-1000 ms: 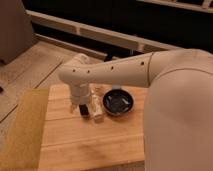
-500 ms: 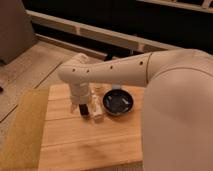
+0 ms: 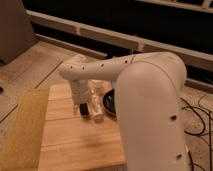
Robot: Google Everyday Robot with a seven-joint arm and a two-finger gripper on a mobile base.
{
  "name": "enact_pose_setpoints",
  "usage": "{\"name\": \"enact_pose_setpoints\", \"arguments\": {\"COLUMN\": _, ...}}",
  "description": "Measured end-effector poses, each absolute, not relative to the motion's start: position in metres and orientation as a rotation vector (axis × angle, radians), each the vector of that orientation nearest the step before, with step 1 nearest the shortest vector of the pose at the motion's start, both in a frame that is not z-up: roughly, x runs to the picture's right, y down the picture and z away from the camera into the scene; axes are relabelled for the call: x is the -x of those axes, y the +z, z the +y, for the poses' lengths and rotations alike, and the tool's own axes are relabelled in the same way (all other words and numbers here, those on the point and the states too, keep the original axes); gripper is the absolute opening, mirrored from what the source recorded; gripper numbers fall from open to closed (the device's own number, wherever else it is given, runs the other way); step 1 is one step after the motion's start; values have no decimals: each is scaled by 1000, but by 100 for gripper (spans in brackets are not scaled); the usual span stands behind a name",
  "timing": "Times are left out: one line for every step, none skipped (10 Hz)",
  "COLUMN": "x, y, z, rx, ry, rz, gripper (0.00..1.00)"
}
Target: Knock the eraser over
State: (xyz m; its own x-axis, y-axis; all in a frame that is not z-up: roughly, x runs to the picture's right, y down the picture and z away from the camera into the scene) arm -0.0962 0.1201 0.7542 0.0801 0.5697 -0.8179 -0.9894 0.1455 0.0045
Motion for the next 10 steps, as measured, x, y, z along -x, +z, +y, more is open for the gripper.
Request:
{"name": "enact_pose_setpoints", "arguments": {"x": 93, "y": 763, "z": 122, "rx": 687, "ry": 1291, "rz": 839, "gripper": 65}}
{"name": "enact_pose_setpoints", "arguments": {"x": 88, "y": 771, "z": 122, "rx": 694, "ry": 1280, "rz": 883, "gripper": 65}}
{"name": "enact_pose_setpoints", "arguments": {"x": 80, "y": 786, "z": 119, "rx": 708, "ry": 1274, "rz": 944, "gripper": 65}}
{"name": "enact_pose_setpoints", "arguments": {"x": 75, "y": 797, "z": 116, "rx": 714, "ry": 1279, "rz": 971, "gripper": 65}}
{"name": "enact_pose_setpoints", "arguments": {"x": 70, "y": 810, "z": 110, "rx": 713, "ry": 1285, "rz": 987, "gripper": 65}}
{"name": "enact_pose_setpoints", "arguments": {"x": 64, "y": 830, "z": 97, "rx": 694, "ry": 1299, "rz": 975, "gripper": 65}}
{"name": "enact_pose_setpoints", "arguments": {"x": 63, "y": 841, "z": 87, "rx": 674, "ry": 1309, "rz": 948, "gripper": 65}}
{"name": "enact_pose_setpoints", "arguments": {"x": 65, "y": 857, "z": 67, "rx": 636, "ry": 1322, "rz": 869, "gripper": 65}}
{"name": "enact_pose_setpoints", "arguments": {"x": 75, "y": 866, "z": 41, "rx": 598, "ry": 1321, "rz": 746, "gripper": 65}}
{"name": "enact_pose_setpoints", "arguments": {"x": 87, "y": 865, "z": 26, "rx": 582, "ry": 1307, "rz": 654, "gripper": 65}}
